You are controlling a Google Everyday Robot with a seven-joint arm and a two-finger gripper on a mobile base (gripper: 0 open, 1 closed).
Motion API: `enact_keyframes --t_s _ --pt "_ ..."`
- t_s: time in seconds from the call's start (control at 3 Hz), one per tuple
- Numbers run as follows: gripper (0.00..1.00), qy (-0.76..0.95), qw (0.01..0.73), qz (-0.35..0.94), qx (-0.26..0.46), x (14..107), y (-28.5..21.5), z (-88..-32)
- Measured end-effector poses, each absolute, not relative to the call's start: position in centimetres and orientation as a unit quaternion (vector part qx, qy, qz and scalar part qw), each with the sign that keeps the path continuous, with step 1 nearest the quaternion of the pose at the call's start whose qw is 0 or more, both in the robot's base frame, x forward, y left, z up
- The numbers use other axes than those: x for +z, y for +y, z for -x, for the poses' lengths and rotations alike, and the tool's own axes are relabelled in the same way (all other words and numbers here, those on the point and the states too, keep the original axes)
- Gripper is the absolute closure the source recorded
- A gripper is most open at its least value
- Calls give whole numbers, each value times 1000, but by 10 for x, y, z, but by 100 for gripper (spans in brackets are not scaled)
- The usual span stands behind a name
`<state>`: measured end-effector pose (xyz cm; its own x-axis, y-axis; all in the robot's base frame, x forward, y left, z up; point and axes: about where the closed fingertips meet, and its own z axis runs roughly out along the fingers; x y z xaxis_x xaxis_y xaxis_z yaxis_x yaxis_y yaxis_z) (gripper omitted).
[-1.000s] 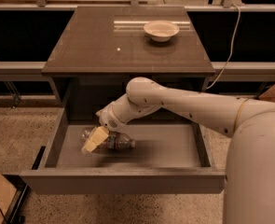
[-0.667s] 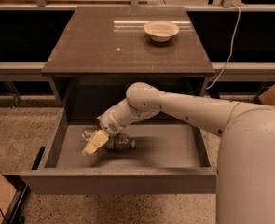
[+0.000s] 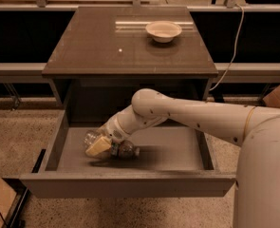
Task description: Pick water bottle from top drawer and place on counter
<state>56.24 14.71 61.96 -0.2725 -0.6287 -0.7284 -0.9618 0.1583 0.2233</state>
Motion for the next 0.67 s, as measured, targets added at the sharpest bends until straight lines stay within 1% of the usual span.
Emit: enact_keyframes --t_s 0.33,0.67 --pt "64 723 259 548 331 638 138 -549" --pt "89 727 274 541 322 663 123 -537"
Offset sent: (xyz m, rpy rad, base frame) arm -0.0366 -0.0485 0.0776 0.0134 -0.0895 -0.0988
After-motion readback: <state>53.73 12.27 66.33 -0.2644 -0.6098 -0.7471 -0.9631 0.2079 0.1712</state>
